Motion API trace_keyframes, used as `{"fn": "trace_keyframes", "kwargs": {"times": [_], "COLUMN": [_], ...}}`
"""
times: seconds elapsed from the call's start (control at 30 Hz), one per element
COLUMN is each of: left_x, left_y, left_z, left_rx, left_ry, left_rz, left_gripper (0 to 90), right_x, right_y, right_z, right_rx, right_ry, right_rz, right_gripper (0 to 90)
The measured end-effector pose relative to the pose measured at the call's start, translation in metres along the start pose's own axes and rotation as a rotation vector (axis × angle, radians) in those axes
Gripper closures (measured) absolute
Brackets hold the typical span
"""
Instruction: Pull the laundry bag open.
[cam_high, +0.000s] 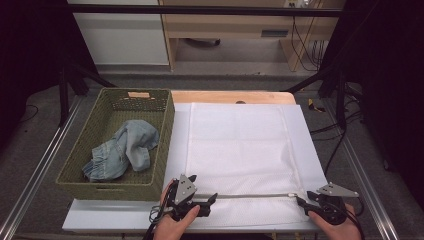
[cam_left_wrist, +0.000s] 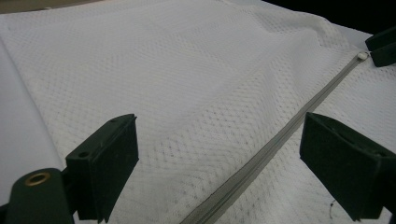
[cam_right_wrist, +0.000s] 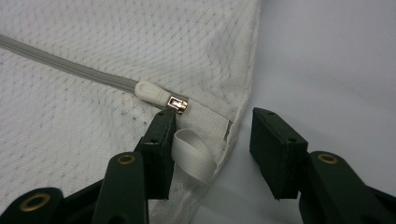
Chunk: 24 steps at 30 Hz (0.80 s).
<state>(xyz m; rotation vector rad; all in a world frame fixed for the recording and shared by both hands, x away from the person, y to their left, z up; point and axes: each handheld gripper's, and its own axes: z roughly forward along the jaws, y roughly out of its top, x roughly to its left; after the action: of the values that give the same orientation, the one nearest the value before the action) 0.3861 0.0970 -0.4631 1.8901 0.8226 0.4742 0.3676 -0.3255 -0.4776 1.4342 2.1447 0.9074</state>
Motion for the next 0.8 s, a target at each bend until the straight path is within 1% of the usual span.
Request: {"fn": "trace_keyframes", "kwargs": {"times": [0.03, 0.07, 0.1, 0.13, 0.17, 0.23, 0.37, 0.43, 0.5, 0.53, 0.6, 0.63, 0.67, 0.7, 0.73, 0.77, 0.8], "left_x": [0.0, 0.0, 0.0, 0.0, -0.001, -0.001, -0.003, -0.004, -0.005, -0.005, -0.006, -0.006, -0.006, -0.006, -0.006, -0.006, -0.006], "left_y": [0.0, 0.0, 0.0, 0.0, 0.0, 0.0, -0.001, -0.001, -0.001, -0.001, -0.001, -0.001, -0.001, -0.001, -0.001, -0.001, -0.001], "left_z": [0.0, 0.0, 0.0, 0.0, 0.0, 0.0, 0.0, 0.0, 0.0, 0.001, 0.001, 0.001, 0.001, 0.001, 0.001, 0.001, 0.002], "left_rx": [0.0, -0.002, -0.003, -0.003, -0.004, -0.002, 0.001, -0.001, -0.001, -0.001, -0.002, -0.003, -0.005, -0.005, -0.005, -0.006, -0.006], "left_ry": [0.0, 0.0, 0.001, 0.002, 0.003, 0.001, 0.002, 0.001, -0.001, -0.002, -0.005, -0.006, -0.005, -0.005, -0.005, -0.005, -0.005], "left_rz": [0.0, 0.001, 0.002, 0.004, 0.004, 0.008, 0.021, 0.022, 0.022, 0.021, 0.021, 0.02, 0.019, 0.019, 0.018, 0.016, 0.014], "left_gripper": [11.4, 11.4, 11.4, 11.4, 11.5, 11.6, 11.6, 11.7, 11.7, 11.7, 11.7, 11.7, 11.7, 11.7, 11.7, 11.7, 11.7], "right_x": [0.0, 0.005, 0.005, 0.007, 0.01, 0.015, 0.017, 0.017, 0.016, 0.016, 0.014, 0.014, 0.013, 0.013, 0.013, 0.014, 0.013], "right_y": [0.0, 0.003, 0.003, 0.004, 0.006, 0.009, 0.012, 0.012, 0.012, 0.012, 0.012, 0.012, 0.012, 0.013, 0.013, 0.014, 0.014], "right_z": [0.0, 0.001, 0.001, 0.002, 0.003, 0.004, 0.006, 0.006, 0.005, 0.005, 0.002, -0.001, -0.002, -0.003, -0.004, -0.005, -0.006], "right_rx": [0.0, 0.016, 0.016, 0.021, 0.032, 0.046, 0.059, 0.058, 0.056, 0.054, 0.022, -0.01, -0.032, -0.044, -0.055, -0.07, -0.091], "right_ry": [0.0, -0.021, -0.021, -0.017, -0.033, -0.047, -0.062, -0.06, -0.059, -0.052, -0.039, -0.031, -0.029, -0.031, -0.036, -0.03, -0.029], "right_rz": [0.0, -0.038, -0.038, -0.043, -0.069, -0.088, -0.087, -0.085, -0.084, -0.073, -0.061, -0.047, -0.053, -0.052, -0.065, -0.064, -0.073], "right_gripper": [51.7, 57.3, 57.3, 59.6, 62.7, 68.4, 76.3, 81.5, 83.8, 84.6, 85.4, 85.6, 85.7, 85.8, 85.8, 85.9, 86.0]}}
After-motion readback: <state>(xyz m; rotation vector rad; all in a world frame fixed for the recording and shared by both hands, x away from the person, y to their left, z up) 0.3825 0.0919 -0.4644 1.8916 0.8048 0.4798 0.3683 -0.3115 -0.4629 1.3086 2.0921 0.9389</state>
